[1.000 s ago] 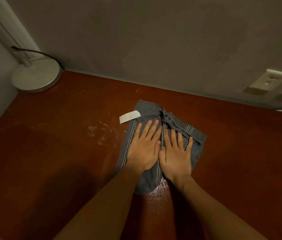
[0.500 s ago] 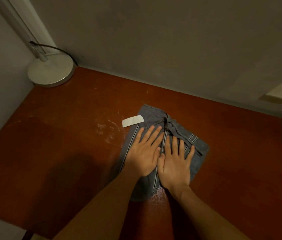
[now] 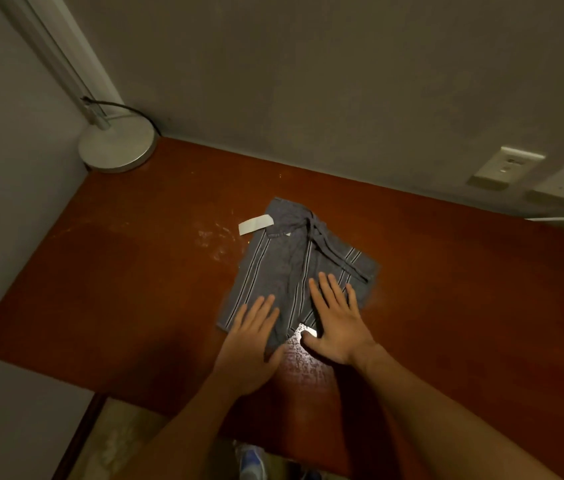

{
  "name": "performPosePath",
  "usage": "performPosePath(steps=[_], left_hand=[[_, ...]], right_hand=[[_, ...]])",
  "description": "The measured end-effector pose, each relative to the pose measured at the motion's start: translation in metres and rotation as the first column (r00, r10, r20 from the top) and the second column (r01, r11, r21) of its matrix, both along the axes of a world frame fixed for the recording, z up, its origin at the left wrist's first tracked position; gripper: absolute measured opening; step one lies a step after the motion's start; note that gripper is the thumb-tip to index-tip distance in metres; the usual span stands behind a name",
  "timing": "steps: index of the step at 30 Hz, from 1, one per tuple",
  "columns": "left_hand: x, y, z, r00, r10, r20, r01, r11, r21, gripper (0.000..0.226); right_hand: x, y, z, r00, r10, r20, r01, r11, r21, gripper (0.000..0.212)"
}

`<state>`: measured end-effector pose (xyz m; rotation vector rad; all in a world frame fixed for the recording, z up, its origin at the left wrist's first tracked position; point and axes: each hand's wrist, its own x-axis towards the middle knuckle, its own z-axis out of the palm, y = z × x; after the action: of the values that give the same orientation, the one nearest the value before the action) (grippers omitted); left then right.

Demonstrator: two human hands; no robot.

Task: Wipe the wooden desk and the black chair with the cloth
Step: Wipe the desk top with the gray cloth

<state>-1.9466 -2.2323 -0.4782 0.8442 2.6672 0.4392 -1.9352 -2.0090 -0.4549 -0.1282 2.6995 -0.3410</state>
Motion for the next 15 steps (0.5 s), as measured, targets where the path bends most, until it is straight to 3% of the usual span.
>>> performPosePath(steps=[4,7,9,11,15], left_hand=[[0.009,0.013,0.007,0.995,0.091,-0.036,-0.090,0.996,0.014,0.053],[0.003,0.028,0.028,0.966,0.254,0.043,-0.257,0.962,0.087,0.040],[-0.004,0.034,0.047,0.900,0.412,0.145,-0.433,0.884,0.176,0.018],[-0.012,0.036,0.068,0.838,0.490,0.242,-0.542,0.800,0.257,0.008],[-0.030,0.048,0.112,0.788,0.426,0.444,-0.600,0.690,0.404,0.010]], right_hand=[[0.005,-0.016,0.008,0.994,-0.105,-0.038,0.107,0.993,0.045,0.069],[0.007,-0.027,0.015,0.986,-0.140,-0.094,0.146,0.988,0.058,0.040],[0.008,-0.026,0.025,0.947,-0.288,-0.144,0.267,0.952,-0.150,0.018],[0.007,-0.022,0.033,0.894,-0.446,-0.045,0.404,0.845,-0.351,0.018],[0.006,-0.015,0.056,0.831,-0.543,0.123,0.509,0.652,-0.562,0.023]])
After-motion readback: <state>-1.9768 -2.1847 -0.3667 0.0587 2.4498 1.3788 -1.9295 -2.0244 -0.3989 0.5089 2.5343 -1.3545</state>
